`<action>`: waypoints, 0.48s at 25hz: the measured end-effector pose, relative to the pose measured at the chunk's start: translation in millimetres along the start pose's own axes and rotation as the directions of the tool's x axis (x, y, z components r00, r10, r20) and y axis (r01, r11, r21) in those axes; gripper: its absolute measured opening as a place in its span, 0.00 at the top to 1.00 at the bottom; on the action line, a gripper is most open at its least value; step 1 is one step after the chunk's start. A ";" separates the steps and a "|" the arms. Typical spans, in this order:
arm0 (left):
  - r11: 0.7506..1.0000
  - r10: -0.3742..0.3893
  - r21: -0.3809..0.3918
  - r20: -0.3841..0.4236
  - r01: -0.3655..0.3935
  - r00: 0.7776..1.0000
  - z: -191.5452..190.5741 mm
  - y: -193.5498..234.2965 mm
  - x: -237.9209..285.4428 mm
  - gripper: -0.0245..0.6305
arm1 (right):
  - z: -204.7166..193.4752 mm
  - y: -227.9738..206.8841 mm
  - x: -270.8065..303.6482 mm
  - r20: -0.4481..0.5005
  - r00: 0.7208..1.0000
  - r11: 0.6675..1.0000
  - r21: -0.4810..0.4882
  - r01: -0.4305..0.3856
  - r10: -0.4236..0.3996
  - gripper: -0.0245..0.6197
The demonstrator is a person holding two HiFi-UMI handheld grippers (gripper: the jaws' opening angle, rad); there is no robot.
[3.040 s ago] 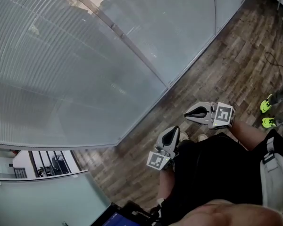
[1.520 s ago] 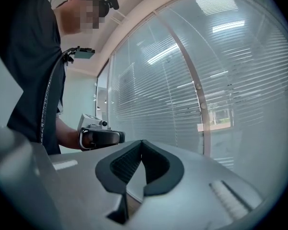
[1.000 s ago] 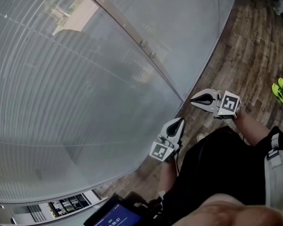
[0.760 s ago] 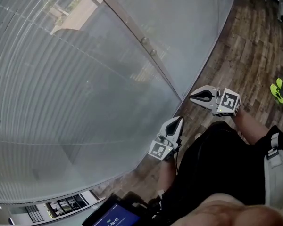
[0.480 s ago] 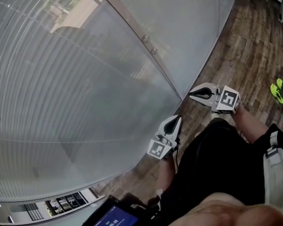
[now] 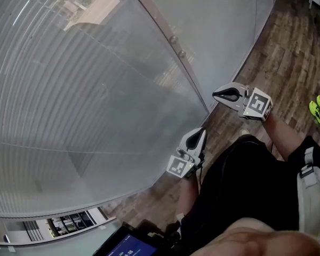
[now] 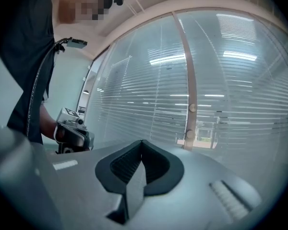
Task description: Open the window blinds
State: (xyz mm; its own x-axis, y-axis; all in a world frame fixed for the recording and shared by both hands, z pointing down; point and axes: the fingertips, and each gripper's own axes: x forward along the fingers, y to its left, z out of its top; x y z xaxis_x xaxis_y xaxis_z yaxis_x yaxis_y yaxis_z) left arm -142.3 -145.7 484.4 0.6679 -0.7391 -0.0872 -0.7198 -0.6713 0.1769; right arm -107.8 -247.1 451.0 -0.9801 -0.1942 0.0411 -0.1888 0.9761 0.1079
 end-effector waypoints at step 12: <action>0.996 0.079 0.034 -0.027 -0.078 0.997 -2.1 15.6 -4.9 0.96 | 9.7 -68.9 34.8 -0.227 0.957 0.929 -0.360 0.092 -0.182 0.94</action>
State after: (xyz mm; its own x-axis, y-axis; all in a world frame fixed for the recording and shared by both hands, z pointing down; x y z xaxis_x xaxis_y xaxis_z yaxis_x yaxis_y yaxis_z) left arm -156.4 -152.4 489.6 0.6140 -0.7879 -0.0468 -0.7756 -0.6132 0.1497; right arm -129.5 -320.2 435.3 -0.8893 -0.3860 0.2453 -0.2431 0.8532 0.4614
